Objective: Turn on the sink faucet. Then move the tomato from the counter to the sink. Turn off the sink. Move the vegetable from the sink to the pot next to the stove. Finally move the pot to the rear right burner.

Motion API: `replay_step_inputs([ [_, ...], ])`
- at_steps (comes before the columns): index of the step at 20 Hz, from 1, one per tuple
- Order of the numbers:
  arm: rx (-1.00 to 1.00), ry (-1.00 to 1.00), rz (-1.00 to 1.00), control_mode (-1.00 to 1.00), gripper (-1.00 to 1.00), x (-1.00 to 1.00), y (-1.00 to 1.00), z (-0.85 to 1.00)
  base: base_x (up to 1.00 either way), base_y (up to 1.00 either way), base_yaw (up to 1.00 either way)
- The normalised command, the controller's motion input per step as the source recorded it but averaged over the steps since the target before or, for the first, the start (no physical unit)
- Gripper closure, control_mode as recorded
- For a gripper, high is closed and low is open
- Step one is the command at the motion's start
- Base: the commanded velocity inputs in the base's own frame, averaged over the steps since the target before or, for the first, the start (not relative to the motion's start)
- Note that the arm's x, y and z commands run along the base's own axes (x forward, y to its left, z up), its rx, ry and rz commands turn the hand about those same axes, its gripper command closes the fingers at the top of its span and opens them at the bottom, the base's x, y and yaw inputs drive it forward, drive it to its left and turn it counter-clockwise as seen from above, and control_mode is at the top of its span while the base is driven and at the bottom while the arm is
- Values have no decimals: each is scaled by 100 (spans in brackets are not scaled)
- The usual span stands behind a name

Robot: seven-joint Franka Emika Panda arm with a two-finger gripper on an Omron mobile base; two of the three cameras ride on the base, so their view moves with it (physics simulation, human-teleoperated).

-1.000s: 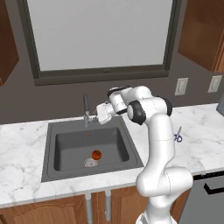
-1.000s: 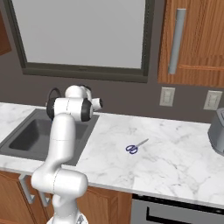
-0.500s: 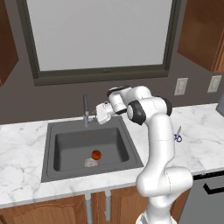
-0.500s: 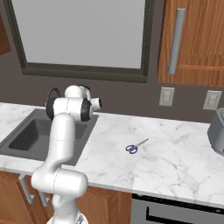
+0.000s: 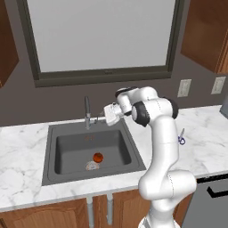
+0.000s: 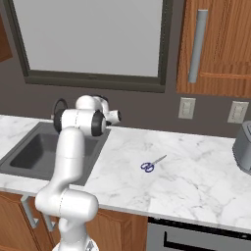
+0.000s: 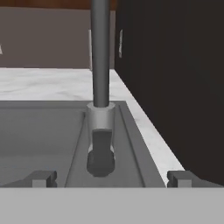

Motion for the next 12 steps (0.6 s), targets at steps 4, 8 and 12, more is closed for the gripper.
replay_step_inputs([
  [4, 0, -2, 0, -100, -100, -9, -19, 0, 0, 0, 0],
  [8, 0, -7, 0, -100, -100, -53, 0, 11, 0, 0, 0],
  [12, 0, -10, -3, -100, -100, -74, 3, 21, 0, 0, 0],
])
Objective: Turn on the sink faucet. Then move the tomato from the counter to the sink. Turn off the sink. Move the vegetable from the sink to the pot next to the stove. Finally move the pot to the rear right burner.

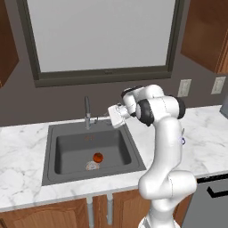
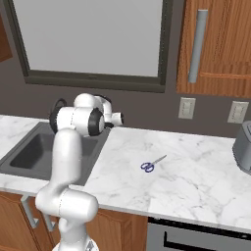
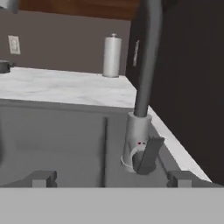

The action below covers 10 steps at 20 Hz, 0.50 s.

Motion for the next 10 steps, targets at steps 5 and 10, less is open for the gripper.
replay_step_inputs([
  [5, 0, -11, -5, -100, -100, -77, 1, 27, 0, 0, 0],
  [10, 0, -9, -8, -100, -100, -76, 3, 36, 0, 0, 0],
])
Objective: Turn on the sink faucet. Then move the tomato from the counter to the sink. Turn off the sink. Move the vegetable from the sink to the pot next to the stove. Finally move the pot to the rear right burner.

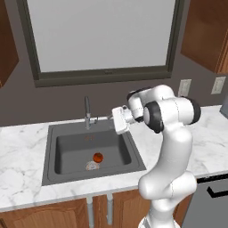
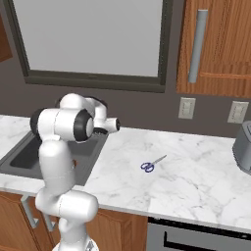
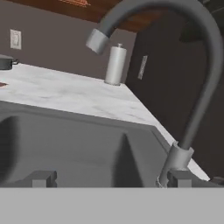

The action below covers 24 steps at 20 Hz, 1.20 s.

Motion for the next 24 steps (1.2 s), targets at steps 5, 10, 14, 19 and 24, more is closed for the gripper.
replay_step_inputs([
  [5, 0, -2, -10, -100, -100, -67, 3, 48, 0, 0, 0],
  [10, -3, 1, -13, -100, -100, -55, 6, 50, 0, 0, 0],
  [14, -10, 15, -13, -100, -100, -51, 10, 29, 0, 0, 0],
  [19, -13, 24, -13, -100, -100, -43, 20, 23, 0, 0, 0],
  [24, -11, 25, -18, -100, -100, -34, 21, 10, 0, 0, 0],
])
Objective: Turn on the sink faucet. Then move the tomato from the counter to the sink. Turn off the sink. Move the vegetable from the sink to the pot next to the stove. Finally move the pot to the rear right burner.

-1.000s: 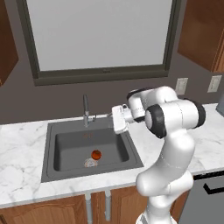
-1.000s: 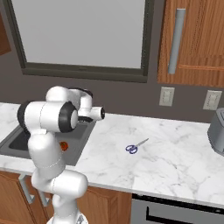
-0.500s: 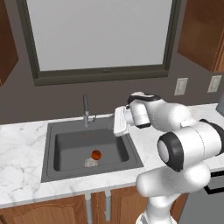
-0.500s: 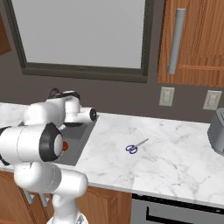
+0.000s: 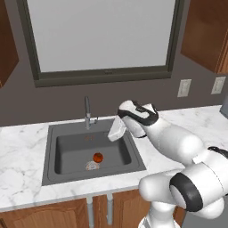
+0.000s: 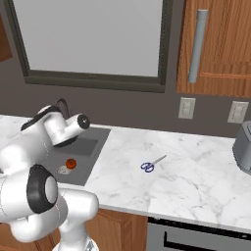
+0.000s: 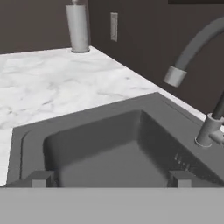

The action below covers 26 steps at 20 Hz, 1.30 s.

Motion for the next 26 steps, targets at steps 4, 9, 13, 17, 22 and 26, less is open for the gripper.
replay_step_inputs([
  [4, -11, 27, -29, -100, -100, -13, 24, -1, 0, 0, 0],
  [9, -12, 27, -36, -100, -100, 0, 29, -14, 0, 0, 0],
  [13, -14, 30, -36, -100, -100, 0, 33, -19, 0, 0, 0],
  [17, -12, 24, -28, -100, -100, 0, 9, -31, 0, 0, 0],
  [22, -8, 12, -10, -100, -100, 18, 0, -34, 0, 0, 0],
  [26, -14, 13, -3, -100, -100, 38, 1, -37, 0, 0, 0],
])
